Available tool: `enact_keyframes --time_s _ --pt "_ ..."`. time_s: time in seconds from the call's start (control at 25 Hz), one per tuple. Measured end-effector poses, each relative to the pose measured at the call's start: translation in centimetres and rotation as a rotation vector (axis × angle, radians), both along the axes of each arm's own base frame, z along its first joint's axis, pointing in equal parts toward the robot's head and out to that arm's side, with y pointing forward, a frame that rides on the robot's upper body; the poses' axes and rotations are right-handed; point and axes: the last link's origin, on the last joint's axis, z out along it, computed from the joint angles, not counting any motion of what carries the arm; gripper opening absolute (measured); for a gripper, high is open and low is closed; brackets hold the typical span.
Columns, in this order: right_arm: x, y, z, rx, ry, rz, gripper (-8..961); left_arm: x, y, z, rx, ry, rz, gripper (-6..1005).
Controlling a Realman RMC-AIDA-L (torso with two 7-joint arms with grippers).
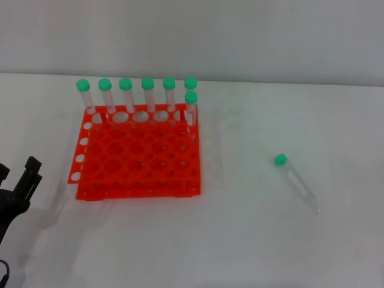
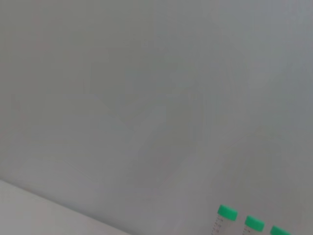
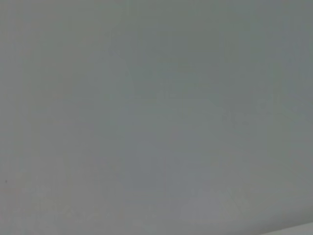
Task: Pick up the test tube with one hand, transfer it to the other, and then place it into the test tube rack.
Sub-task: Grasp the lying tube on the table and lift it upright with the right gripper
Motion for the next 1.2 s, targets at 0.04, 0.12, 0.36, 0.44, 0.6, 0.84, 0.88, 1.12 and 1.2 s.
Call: enact_keyframes --time_s 0.04,0.12,0.36,0.44,0.6,0.84,0.88,1.12,1.2 --pt "0.0 0.0 0.0 -0.002 -0.004 0.002 855 0.1 0.1 0.0 0.000 0.000 -0.002 814" --pt "0.0 0.1 0.1 -0.003 -0.009 0.005 854 0.1 0.2 0.0 -0.001 0.000 -0.003 814" --pt "-0.8 0.4 0.6 -0.037 -0.050 0.099 853 -0.6 -0.2 0.5 0.034 -0.013 0.040 813" --pt "-1.2 0.6 0.8 -0.053 -0.050 0.140 852 -0.9 -0.5 0.7 0.056 -0.022 0.058 813" --pt "-2.3 1.6 2.2 -0.125 0.001 0.274 851 -1.2 -0.9 0.8 0.064 -0.025 0.071 813" --pt "-5.2 4.6 4.2 -0.367 0.053 0.454 850 -1.3 -1.0 0.9 0.065 -0.023 0.074 813" --pt "-5.8 5.1 4.5 -0.404 0.054 0.470 848 -1.3 -1.0 0.9 0.065 -0.022 0.074 813" --pt "-11.4 8.7 5.9 -0.705 -0.046 0.510 842 -1.3 -0.8 0.9 0.060 -0.019 0.078 812" --pt "-13.6 9.4 5.8 -0.810 -0.126 0.499 842 -1.3 -0.8 0.9 0.058 -0.019 0.078 812"
